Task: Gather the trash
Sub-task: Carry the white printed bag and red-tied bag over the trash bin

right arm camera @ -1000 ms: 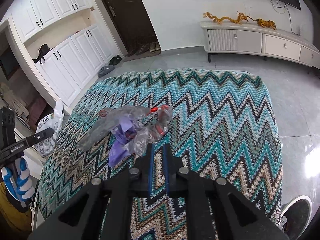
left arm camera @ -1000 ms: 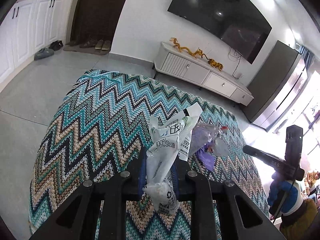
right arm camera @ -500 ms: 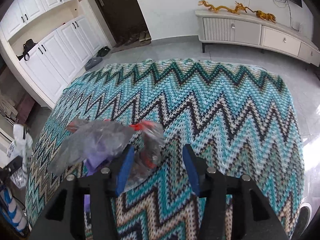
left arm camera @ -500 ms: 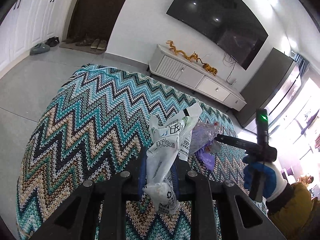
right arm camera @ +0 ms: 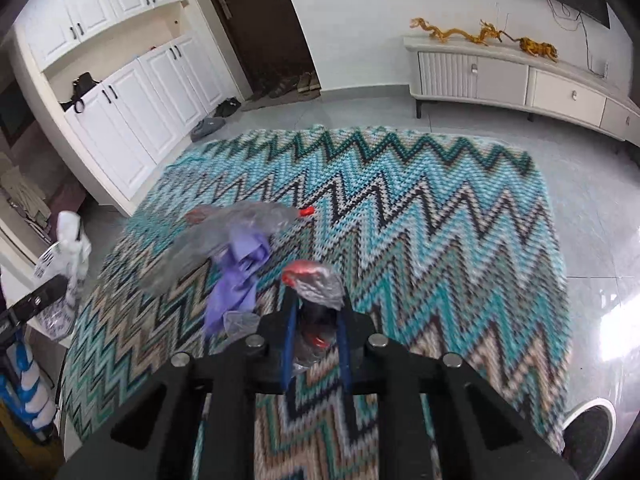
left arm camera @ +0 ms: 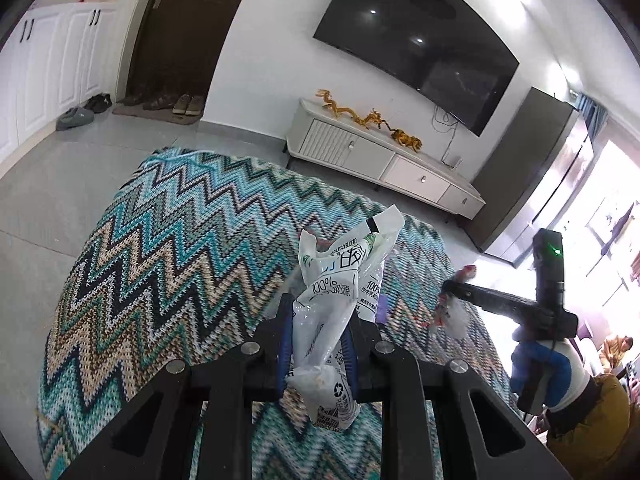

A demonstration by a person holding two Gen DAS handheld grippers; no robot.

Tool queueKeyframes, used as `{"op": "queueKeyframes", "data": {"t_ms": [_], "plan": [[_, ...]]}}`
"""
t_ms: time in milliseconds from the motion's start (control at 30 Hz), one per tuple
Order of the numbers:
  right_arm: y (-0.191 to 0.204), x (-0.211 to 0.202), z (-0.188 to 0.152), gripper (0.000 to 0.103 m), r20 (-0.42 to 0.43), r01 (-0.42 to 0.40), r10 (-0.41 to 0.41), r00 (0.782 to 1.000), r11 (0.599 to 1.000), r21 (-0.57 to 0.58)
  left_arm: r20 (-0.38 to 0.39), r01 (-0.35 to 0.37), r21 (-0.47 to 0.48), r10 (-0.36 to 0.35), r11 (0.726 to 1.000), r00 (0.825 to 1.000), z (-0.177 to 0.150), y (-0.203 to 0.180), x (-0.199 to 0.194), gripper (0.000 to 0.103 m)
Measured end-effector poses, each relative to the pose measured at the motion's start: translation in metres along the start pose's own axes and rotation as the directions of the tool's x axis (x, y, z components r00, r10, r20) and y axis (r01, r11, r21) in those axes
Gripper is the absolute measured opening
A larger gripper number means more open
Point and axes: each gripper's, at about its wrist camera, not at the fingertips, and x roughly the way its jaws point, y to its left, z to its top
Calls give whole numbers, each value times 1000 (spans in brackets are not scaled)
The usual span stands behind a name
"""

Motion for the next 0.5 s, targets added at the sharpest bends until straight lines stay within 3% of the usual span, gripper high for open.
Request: {"op": "queueKeyframes", "data": {"t_ms": [167, 300, 500], "plan": [[-8, -80, -31, 16, 103, -23, 22, 994, 1000, 7, 5, 15, 70, -16, 997, 1000, -9, -40, -22, 20], [-35, -135, -64, 16, 173, -3, -5, 985, 999, 44, -7, 51, 131, -51, 990, 999, -16, -81, -29, 20], [-106, -202, -118, 17, 233, 97, -137, 963, 980, 174, -99, 141, 255, -119, 957, 988, -29, -168, -6, 20]]}}
